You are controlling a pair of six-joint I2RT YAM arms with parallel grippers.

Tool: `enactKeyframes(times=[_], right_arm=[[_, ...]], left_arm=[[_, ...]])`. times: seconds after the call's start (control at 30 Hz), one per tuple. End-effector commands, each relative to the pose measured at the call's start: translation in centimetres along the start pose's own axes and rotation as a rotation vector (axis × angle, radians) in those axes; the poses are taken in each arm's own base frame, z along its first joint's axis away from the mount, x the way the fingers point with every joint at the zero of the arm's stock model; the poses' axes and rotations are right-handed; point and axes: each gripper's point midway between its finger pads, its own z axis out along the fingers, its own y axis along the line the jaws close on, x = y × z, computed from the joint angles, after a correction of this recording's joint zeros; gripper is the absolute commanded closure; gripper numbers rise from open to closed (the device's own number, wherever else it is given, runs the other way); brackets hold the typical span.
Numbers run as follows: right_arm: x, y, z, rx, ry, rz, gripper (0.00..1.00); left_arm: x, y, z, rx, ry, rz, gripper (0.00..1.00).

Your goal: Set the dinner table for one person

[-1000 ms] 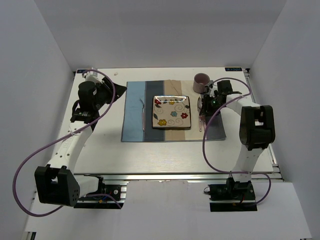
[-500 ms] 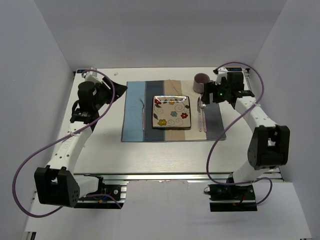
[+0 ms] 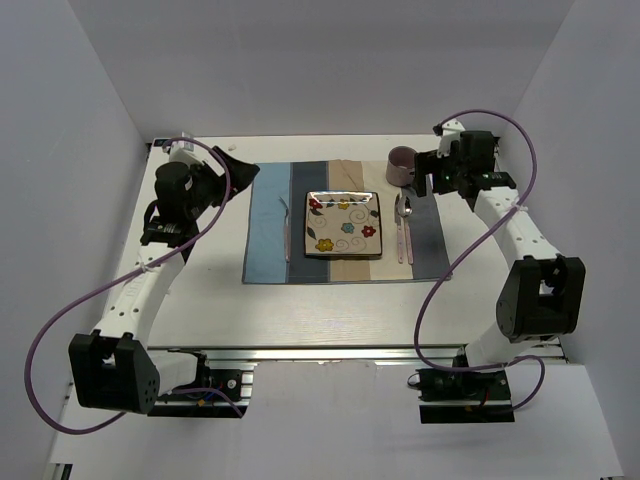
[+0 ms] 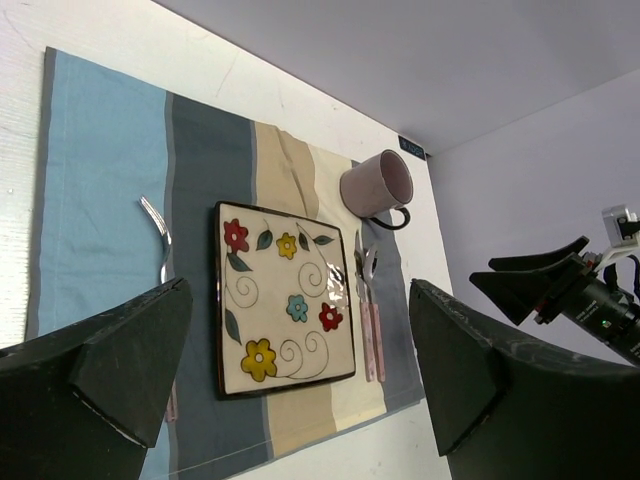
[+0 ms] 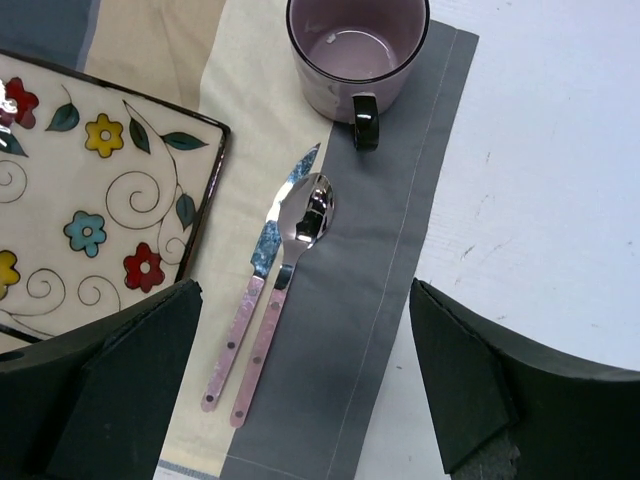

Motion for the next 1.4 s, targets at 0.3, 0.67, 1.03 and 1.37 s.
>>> enactKeyframes(times=[0.3,0.67,1.03,1.37], right_arm=[[-2.8,0.4,-3.8,0.013,-0.095,-0.045,0.11],[-3.0,0.5,-3.4,0.006,-0.082,-0.036,0.11],[-3.1,0.3,-3.2,0.009,-0.081,-0.041,0.11],[-2.5,0.4,-3.0,0.0,-0.062,-0.041,0.11]], left_arm=[[-2.0,-2.0,0.3,0.065,-0.06,0.039,0.02],[-2.3,-2.2,0.6,0.073,-0.067,0.045,0.02],[-2.7,-2.4,0.5,0.078,-0.084,0.044,0.02],[-2.6,-2.3,0.6,0.076,-0.082,0.047,0.02]])
